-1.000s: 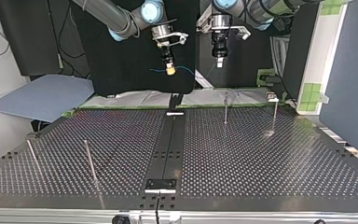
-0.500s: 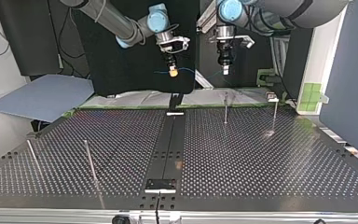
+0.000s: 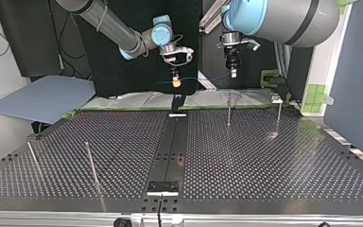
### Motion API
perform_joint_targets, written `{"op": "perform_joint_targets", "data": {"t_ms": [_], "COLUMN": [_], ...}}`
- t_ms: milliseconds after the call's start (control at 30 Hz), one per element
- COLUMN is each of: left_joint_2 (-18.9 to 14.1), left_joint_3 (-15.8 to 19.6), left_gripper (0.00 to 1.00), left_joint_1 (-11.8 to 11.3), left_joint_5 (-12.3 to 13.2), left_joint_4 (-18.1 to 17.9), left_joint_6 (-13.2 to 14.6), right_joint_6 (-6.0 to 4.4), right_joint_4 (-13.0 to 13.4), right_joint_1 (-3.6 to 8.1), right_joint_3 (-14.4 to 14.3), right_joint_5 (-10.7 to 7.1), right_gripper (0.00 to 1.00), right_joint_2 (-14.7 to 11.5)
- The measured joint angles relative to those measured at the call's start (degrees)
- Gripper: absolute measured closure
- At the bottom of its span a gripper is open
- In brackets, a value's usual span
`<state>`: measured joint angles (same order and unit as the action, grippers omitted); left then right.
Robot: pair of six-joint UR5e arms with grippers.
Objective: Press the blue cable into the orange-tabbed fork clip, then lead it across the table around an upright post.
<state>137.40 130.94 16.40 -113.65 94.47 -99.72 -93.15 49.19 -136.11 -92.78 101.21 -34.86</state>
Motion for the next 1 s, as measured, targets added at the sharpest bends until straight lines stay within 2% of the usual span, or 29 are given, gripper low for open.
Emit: {"op": "perform_joint_targets", "data": {"t_ms": [200, 533, 767, 1000], "left_joint_2": [2.76, 7.33, 7.72, 6.28], "left_joint_3": [-1.47, -5.9, -9.04, -9.14], "left_gripper": [1.0, 1.0, 1.0, 1.0], "left_joint_1": [-1.05, -2.61, -4.11, -4.96], "left_joint_5": [1.51, 5.71, 7.19, 7.38], "left_joint_4": [0.29, 3.91, 7.43, 9.45], "left_joint_6": [0.72, 0.2, -1.35, -1.38], "right_joint_6": [0.13, 0.38, 0.71, 1.49], "right_joint_4": [-2.25, -2.43, -2.38, -2.47], "right_joint_1": [0.32, 0.61, 1.46, 2.66], "right_joint_3": [2.63, 3.67, 3.7, 3.8], "right_joint_5": [-0.04, -1.08, -1.59, -1.61], "right_gripper": [1.0, 1.0, 1.0, 1.0], "right_joint_2": [0.0, 0.02, 0.1, 1.3]}}
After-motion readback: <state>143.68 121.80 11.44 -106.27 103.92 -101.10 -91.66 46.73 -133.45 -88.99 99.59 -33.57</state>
